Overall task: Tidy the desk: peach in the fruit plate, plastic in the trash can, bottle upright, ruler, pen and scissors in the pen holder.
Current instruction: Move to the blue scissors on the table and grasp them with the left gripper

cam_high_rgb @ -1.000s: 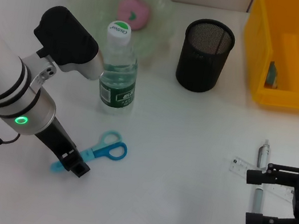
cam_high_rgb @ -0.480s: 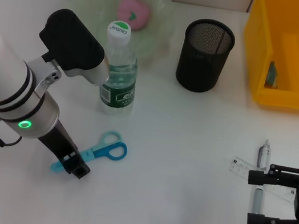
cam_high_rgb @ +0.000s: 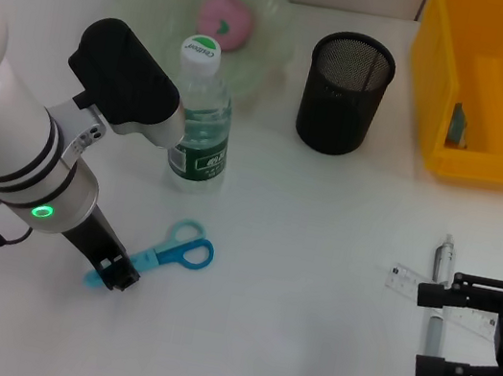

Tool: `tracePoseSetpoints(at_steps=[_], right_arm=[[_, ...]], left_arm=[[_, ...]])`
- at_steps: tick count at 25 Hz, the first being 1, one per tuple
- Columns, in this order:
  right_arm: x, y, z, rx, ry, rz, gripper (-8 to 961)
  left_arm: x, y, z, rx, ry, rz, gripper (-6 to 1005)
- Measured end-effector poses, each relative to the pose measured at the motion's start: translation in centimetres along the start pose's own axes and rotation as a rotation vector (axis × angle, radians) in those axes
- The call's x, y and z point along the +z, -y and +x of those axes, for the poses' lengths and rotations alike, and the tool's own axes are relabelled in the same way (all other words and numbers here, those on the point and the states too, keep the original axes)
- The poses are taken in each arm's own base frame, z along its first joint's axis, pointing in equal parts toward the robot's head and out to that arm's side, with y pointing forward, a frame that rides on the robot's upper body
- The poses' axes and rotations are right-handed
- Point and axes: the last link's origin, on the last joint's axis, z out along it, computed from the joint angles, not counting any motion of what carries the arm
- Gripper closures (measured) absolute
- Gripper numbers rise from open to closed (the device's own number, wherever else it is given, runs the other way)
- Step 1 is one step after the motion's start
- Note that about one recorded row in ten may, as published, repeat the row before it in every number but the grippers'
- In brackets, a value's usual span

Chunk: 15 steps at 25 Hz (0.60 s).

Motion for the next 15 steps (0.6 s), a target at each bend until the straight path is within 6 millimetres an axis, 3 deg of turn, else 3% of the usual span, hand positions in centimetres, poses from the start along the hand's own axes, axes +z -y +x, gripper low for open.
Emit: tracePoseSetpoints(at_steps=[10,13,15], right_arm=[[-0.3,0.1,0.0,0.002,0.015,0.016,174],[-0.5,0.1,0.1,0.003,0.025,0.019,174],[-0.5,0.2,0.1,0.001,0.029,0.022,174]], left_arm=[[-0.8,-0.3,0.3,0.023,-0.039,0.012,725],[-1.1,-0.4,0.3,0.029,-0.056,0.017,920],[-1.2,-0.5,0.2,0.03,-0.057,0.019,931]])
